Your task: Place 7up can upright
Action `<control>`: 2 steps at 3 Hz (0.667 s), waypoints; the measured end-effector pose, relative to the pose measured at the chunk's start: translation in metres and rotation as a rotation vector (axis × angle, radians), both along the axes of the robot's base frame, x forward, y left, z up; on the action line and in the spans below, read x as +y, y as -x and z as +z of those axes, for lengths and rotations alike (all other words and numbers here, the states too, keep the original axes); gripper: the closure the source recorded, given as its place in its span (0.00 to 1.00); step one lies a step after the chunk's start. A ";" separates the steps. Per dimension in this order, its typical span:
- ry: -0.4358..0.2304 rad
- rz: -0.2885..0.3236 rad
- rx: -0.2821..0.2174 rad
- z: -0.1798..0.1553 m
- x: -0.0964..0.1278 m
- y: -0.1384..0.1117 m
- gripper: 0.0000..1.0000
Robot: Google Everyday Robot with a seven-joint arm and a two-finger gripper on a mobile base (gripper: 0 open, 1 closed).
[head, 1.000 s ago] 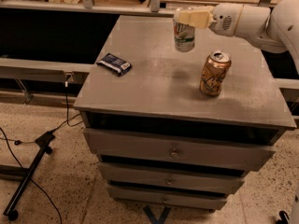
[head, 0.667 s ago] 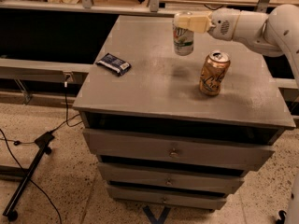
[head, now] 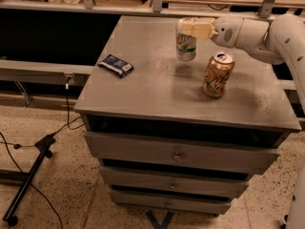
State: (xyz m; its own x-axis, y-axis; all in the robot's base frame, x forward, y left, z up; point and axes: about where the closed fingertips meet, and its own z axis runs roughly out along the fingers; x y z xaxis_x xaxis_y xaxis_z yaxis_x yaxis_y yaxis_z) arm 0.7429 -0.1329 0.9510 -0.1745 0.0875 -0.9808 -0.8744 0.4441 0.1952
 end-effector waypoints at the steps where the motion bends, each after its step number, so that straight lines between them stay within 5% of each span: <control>1: -0.018 0.004 0.030 -0.011 -0.001 -0.001 0.35; 2: -0.062 -0.006 0.061 -0.022 -0.004 -0.001 0.11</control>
Offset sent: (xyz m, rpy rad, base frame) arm -0.0018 -0.0169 -0.0394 0.1324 0.1052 -0.0368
